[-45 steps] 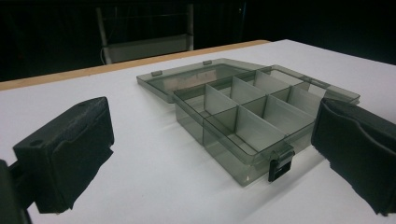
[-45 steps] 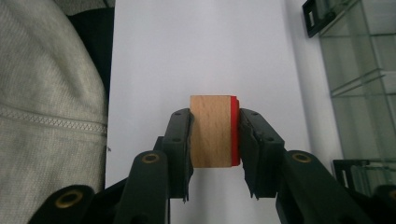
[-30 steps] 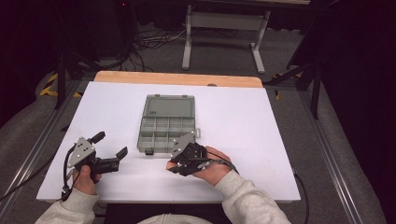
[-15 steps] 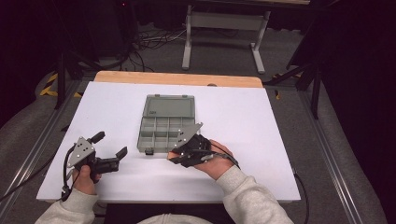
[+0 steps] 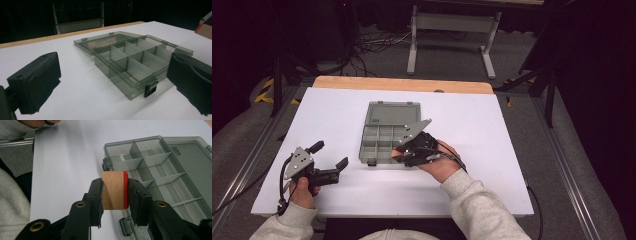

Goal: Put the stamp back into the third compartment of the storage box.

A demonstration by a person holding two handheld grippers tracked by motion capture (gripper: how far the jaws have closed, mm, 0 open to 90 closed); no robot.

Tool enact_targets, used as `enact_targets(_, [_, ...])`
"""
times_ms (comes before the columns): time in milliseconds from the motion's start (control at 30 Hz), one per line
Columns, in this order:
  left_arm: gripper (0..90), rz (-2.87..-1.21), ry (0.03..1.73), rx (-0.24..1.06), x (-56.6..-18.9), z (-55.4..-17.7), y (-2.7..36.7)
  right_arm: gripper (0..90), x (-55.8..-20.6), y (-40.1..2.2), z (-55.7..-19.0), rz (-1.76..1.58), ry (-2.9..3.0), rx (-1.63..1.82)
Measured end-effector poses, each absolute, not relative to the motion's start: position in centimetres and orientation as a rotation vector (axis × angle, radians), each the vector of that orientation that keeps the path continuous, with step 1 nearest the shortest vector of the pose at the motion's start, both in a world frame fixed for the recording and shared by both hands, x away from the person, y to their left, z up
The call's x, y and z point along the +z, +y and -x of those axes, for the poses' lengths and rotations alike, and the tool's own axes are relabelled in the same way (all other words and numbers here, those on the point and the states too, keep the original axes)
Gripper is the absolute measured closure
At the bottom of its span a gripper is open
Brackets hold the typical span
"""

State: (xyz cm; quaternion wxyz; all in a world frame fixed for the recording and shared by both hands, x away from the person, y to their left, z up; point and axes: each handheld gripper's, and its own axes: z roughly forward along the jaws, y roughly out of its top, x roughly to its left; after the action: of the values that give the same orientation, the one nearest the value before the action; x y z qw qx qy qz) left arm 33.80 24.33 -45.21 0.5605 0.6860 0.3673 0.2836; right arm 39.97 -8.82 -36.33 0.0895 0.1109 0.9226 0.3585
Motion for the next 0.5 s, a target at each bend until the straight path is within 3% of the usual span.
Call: enact_targets(500, [0.2,-1.619,0.866,0.671,-45.2,-33.8,24.4,65.9,-35.8,-8.1,-42.7,-0.425,2.689,1.033])
